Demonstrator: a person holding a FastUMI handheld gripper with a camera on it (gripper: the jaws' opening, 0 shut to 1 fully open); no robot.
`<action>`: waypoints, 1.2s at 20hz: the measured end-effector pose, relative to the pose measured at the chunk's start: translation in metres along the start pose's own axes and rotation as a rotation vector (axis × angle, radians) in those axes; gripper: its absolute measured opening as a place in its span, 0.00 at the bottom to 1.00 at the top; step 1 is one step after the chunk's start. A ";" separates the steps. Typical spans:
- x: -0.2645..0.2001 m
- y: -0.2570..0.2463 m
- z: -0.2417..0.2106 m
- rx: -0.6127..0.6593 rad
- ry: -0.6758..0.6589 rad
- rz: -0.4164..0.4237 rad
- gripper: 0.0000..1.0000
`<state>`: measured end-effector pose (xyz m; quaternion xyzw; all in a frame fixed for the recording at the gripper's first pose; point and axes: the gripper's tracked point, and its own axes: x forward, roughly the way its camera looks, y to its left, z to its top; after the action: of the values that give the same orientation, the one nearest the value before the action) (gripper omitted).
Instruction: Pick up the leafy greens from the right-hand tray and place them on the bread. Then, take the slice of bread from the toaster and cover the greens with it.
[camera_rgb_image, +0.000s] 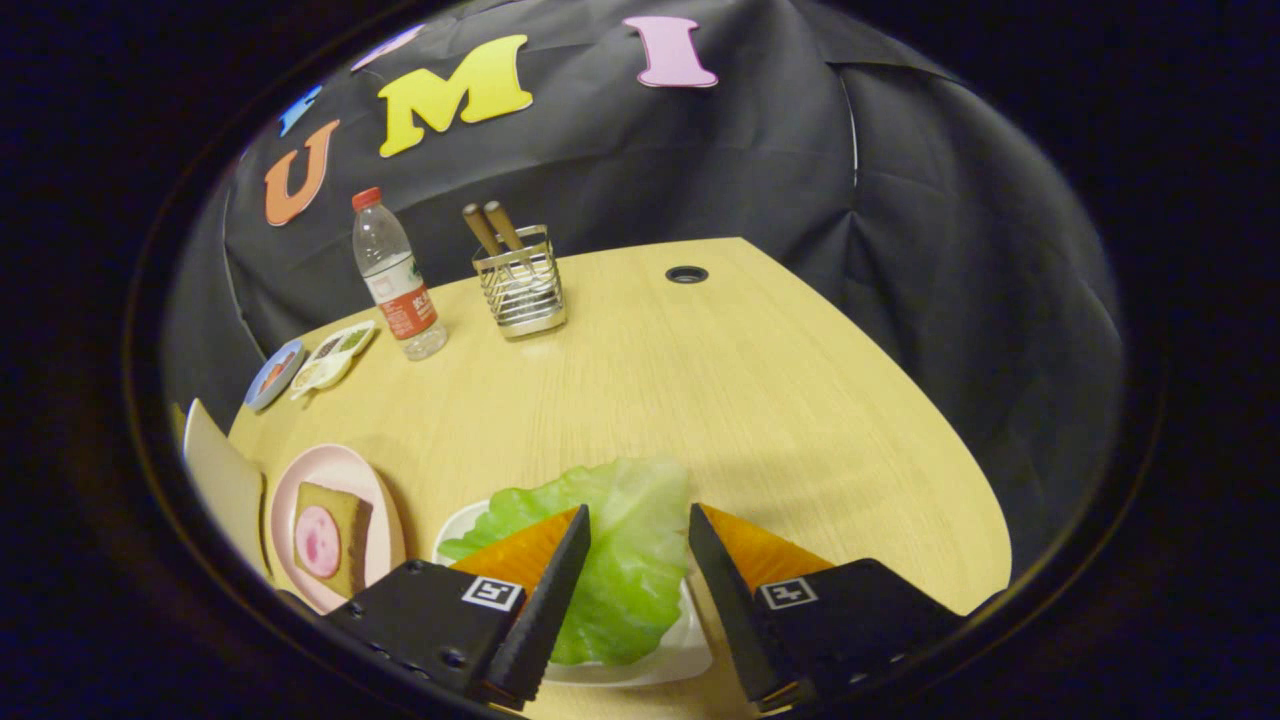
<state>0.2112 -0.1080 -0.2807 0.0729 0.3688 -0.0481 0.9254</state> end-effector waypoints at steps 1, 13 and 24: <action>0.002 -0.003 0.001 -0.005 -0.003 -0.018 0.61; -0.031 0.010 0.018 -0.029 -0.077 -0.028 0.05; -0.137 0.098 0.045 -0.174 -0.230 0.013 0.05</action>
<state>0.1566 -0.0145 -0.1440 -0.0111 0.2626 -0.0178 0.9647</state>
